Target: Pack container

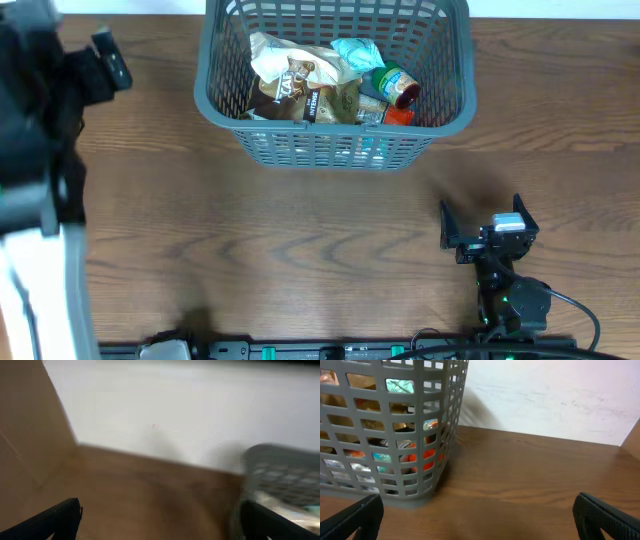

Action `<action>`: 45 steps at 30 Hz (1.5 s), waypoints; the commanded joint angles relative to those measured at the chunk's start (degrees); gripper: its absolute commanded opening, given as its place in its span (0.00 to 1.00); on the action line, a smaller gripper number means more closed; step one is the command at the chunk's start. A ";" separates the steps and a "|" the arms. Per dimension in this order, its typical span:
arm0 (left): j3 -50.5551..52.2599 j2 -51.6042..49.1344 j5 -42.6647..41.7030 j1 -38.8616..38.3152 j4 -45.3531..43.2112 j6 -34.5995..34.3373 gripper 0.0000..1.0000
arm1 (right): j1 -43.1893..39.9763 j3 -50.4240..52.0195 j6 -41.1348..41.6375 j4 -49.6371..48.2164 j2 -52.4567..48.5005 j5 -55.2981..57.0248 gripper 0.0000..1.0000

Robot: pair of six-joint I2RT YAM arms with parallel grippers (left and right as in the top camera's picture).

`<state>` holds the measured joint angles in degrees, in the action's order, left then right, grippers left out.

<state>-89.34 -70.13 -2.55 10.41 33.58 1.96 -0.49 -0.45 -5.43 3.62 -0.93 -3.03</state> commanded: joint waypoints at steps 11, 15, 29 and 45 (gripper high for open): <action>0.96 25.70 -0.02 -5.46 13.44 0.33 0.99 | 0.48 0.15 0.66 0.24 0.66 0.20 0.99; 5.75 31.78 0.00 -5.46 14.32 0.35 0.99 | 0.48 0.15 0.66 0.22 0.66 0.20 0.99; 41.94 52.41 -0.04 -6.27 -8.31 -7.28 0.99 | 0.48 0.15 0.66 0.24 0.66 0.17 0.99; 70.03 60.33 -0.90 -9.92 -30.84 -9.90 0.99 | 0.48 0.13 0.66 0.24 0.66 0.20 0.99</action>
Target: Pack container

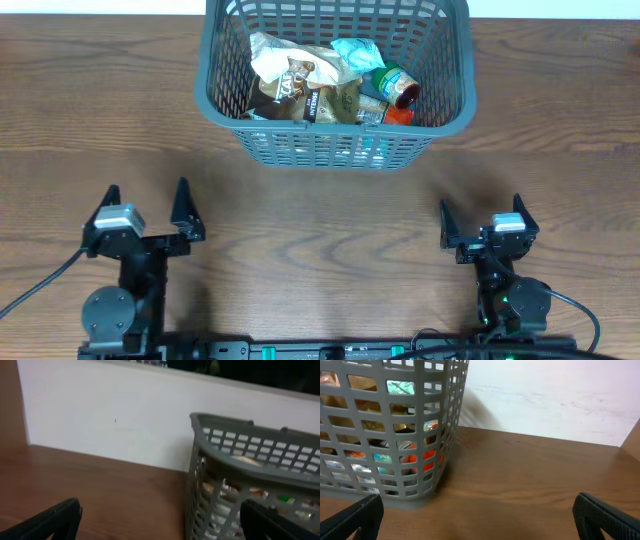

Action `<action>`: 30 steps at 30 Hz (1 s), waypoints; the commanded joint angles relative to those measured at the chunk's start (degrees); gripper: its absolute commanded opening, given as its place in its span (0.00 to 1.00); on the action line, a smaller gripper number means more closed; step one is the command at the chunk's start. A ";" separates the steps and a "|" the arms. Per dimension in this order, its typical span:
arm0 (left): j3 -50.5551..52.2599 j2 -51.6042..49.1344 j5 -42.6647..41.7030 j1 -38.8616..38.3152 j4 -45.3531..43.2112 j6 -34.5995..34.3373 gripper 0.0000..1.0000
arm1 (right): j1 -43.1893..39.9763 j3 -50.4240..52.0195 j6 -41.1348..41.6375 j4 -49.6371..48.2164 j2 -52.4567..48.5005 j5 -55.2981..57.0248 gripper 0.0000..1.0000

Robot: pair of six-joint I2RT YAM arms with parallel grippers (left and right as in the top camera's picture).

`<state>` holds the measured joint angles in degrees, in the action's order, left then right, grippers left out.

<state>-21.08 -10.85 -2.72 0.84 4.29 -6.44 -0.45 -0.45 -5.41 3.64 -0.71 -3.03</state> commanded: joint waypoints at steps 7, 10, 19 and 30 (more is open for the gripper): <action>7.39 1.60 -0.87 -0.35 -5.73 -2.47 0.99 | 0.44 0.15 0.63 0.22 0.44 0.20 0.99; 9.35 2.43 -0.87 -0.35 -6.38 -2.49 0.99 | 0.44 0.15 0.63 0.22 0.44 0.20 0.99; 13.70 5.88 -0.87 -0.35 -7.43 -2.47 0.99 | 0.44 0.15 0.66 0.22 0.44 0.20 0.99; 15.96 7.37 -0.87 -0.35 -7.45 -2.49 0.99 | 0.44 0.15 0.63 0.22 0.44 0.17 0.99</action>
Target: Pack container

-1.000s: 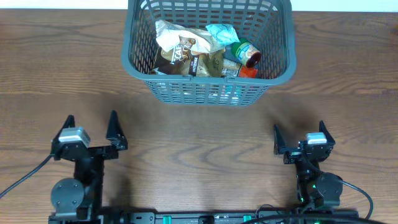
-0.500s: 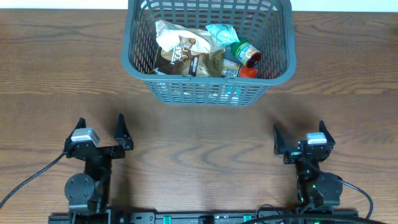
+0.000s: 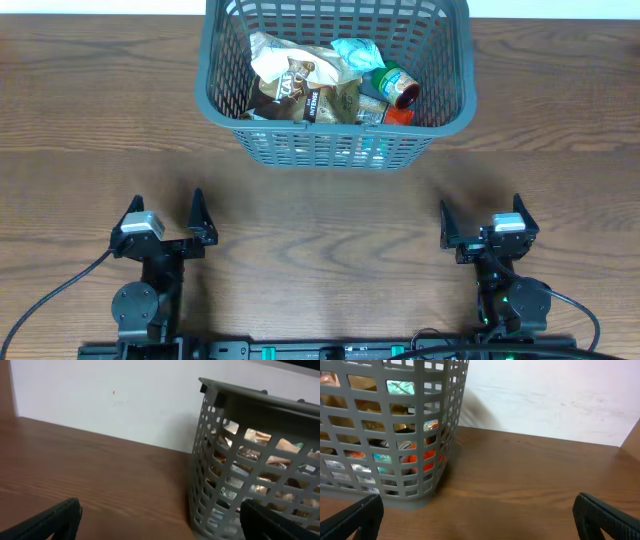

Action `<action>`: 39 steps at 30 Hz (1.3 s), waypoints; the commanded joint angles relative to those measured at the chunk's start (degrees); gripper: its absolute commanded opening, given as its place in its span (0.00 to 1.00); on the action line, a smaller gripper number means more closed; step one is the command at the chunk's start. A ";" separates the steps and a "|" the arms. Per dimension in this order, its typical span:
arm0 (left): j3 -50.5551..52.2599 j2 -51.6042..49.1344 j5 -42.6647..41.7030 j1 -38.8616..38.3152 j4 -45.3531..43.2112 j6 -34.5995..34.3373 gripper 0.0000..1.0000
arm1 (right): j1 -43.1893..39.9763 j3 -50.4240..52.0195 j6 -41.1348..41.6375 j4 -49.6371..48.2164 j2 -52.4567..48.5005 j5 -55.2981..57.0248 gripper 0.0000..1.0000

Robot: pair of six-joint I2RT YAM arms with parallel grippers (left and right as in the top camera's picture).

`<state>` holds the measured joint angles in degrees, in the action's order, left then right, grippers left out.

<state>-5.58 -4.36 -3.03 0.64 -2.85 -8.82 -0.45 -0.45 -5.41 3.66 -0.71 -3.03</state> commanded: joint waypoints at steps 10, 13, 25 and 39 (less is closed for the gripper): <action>1.86 1.31 -0.57 -0.15 -0.55 -0.09 0.99 | 0.44 0.15 0.63 0.20 0.44 0.17 0.99; 2.80 1.33 -0.57 -0.15 -1.75 -0.09 0.99 | 0.44 0.15 0.66 0.20 0.44 0.20 0.99; 5.35 1.33 -0.57 -0.13 -5.55 -0.09 0.99 | 0.44 0.15 0.66 0.20 0.44 0.17 0.99; 5.35 1.33 -0.42 -0.13 1.03 10.36 0.99 | 0.44 0.15 0.63 0.17 0.44 0.20 0.99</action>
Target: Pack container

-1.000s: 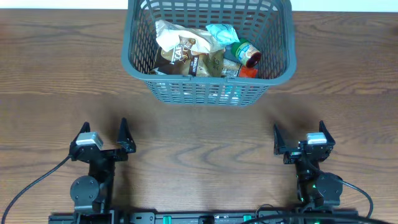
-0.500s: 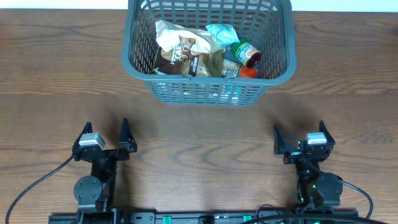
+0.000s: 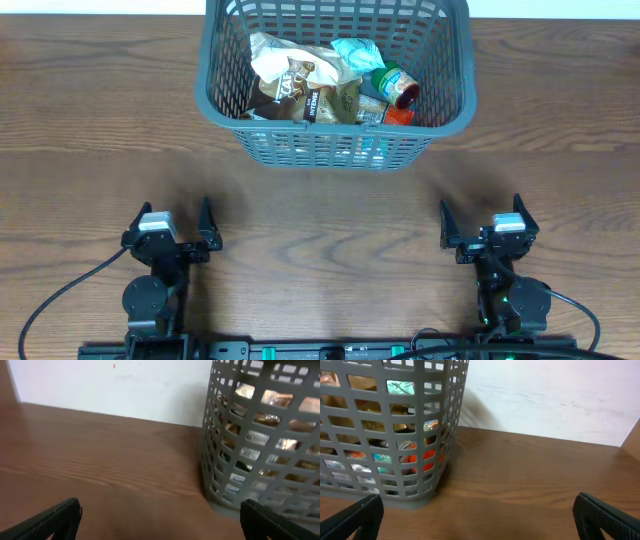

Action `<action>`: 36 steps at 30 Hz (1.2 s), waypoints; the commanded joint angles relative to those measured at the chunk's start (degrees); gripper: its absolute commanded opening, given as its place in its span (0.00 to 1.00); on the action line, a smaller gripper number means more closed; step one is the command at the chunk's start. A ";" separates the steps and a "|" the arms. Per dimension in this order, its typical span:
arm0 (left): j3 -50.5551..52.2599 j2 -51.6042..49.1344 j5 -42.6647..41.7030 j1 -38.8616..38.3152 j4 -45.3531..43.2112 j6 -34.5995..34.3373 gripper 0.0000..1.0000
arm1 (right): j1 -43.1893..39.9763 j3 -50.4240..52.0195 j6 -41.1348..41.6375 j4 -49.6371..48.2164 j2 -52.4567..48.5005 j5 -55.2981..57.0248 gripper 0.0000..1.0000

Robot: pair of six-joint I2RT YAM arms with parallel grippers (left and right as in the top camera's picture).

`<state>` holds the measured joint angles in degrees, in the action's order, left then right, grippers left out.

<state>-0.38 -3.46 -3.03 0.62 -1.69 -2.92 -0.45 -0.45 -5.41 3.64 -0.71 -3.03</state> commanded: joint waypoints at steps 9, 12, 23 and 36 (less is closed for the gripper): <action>0.15 0.42 -0.59 -0.11 -0.04 7.21 0.99 | 0.44 0.15 0.63 0.22 0.44 0.17 0.99; 0.15 0.31 -0.59 -0.11 0.00 7.21 0.99 | 0.44 0.15 0.63 0.22 0.44 0.20 0.99; 0.15 0.26 -0.59 -0.11 0.00 7.19 0.99 | 0.44 0.15 0.63 0.22 0.44 0.17 0.99; 0.15 0.26 -0.59 -0.11 0.00 7.21 0.99 | 0.44 0.15 0.63 0.22 0.44 0.20 0.99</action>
<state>-0.38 -3.46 -3.03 0.62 -1.54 3.29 -0.45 -0.45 -5.41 3.64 -0.71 -3.03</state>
